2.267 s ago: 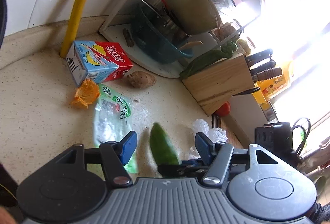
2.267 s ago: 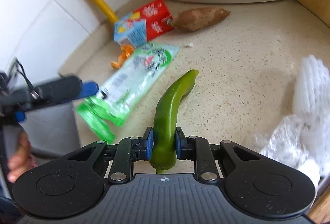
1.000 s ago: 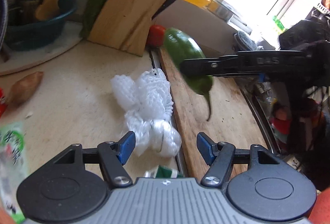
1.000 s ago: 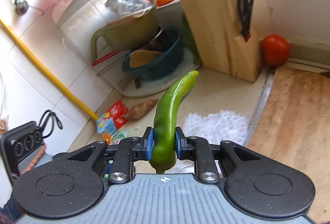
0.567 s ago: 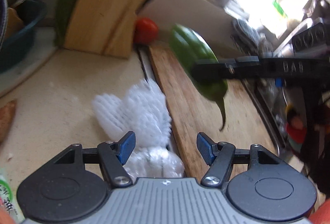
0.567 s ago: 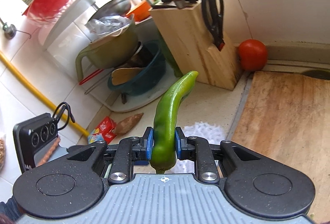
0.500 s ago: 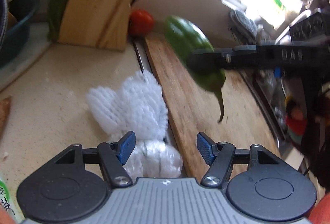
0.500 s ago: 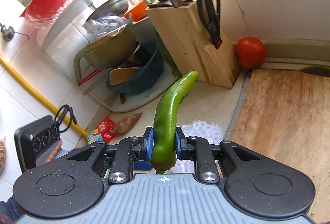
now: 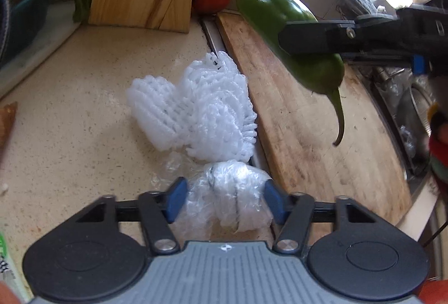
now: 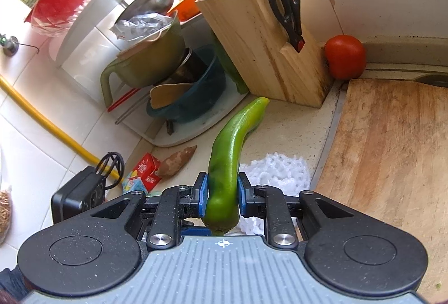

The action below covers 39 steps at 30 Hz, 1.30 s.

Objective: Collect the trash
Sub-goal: 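Close the left gripper on the clear plastic bag while the right gripper holds the pepper, then carry the green pepper and clear plastic bag down over the black bin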

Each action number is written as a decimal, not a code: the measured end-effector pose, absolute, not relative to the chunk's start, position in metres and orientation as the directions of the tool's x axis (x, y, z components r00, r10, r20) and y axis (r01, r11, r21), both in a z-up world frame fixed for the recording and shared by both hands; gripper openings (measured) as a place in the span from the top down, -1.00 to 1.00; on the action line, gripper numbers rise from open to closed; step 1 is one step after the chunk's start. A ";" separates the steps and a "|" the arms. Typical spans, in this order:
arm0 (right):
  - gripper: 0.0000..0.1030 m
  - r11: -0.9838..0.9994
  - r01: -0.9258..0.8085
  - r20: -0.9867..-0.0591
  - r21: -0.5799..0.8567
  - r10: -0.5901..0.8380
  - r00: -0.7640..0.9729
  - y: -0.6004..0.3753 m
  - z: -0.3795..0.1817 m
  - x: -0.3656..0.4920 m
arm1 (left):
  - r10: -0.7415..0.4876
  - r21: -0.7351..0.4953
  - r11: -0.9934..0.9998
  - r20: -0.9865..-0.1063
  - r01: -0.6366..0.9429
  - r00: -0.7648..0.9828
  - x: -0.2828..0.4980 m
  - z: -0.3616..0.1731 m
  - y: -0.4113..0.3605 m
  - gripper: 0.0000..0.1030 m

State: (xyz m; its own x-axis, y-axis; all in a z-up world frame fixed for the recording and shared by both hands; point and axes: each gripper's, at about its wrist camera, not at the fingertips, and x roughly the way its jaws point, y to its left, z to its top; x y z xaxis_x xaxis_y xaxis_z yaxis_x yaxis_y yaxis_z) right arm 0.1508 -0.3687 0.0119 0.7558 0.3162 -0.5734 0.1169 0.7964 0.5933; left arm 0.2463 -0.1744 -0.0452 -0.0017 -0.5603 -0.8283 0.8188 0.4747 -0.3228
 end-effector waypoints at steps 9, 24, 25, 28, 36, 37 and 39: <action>0.46 0.796 0.094 -0.548 0.598 0.321 0.772 -0.369 0.020 0.143 | -0.634 -0.401 0.597 -0.767 0.695 0.102 0.263 -0.012 -0.113 0.21; 0.46 0.775 -0.067 -0.504 0.629 0.471 0.724 -0.334 0.022 0.165 | -0.599 -0.429 0.796 -0.658 0.426 0.456 0.244 0.042 0.010 0.21; 0.46 0.773 -0.087 -0.499 0.629 0.486 0.717 -0.329 0.024 0.167 | -0.592 -0.427 0.803 -0.651 0.415 0.475 0.240 0.046 0.017 0.21; 0.46 0.763 -0.143 -0.485 0.630 0.531 0.695 -0.316 0.028 0.171 | -0.557 -0.415 0.830 -0.637 0.372 0.533 0.225 0.055 0.032 0.21; 0.46 0.706 -0.293 -0.446 0.645 0.658 0.607 -0.275 0.038 0.178 | -0.463 -0.401 0.880 -0.607 0.254 0.646 0.174 0.070 0.072 0.21; 0.46 0.698 -0.311 -0.444 0.645 0.674 0.590 -0.267 0.039 0.180 | -0.449 -0.400 0.886 -0.605 0.236 0.658 0.167 0.072 0.078 0.21; 0.46 0.679 -0.345 -0.445 0.648 0.705 0.552 -0.252 0.039 0.182 | -0.420 -0.403 0.894 -0.600 0.197 0.681 0.153 0.073 0.089 0.21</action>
State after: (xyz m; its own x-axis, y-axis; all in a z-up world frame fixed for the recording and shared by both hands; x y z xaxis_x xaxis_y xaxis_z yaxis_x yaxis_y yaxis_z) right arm 0.1816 -0.2523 0.0388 0.5520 0.7052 -0.4449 -0.3452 0.6789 0.6480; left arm 0.1526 0.0892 0.0727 0.6809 -0.4204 -0.5998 0.1967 0.8938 -0.4032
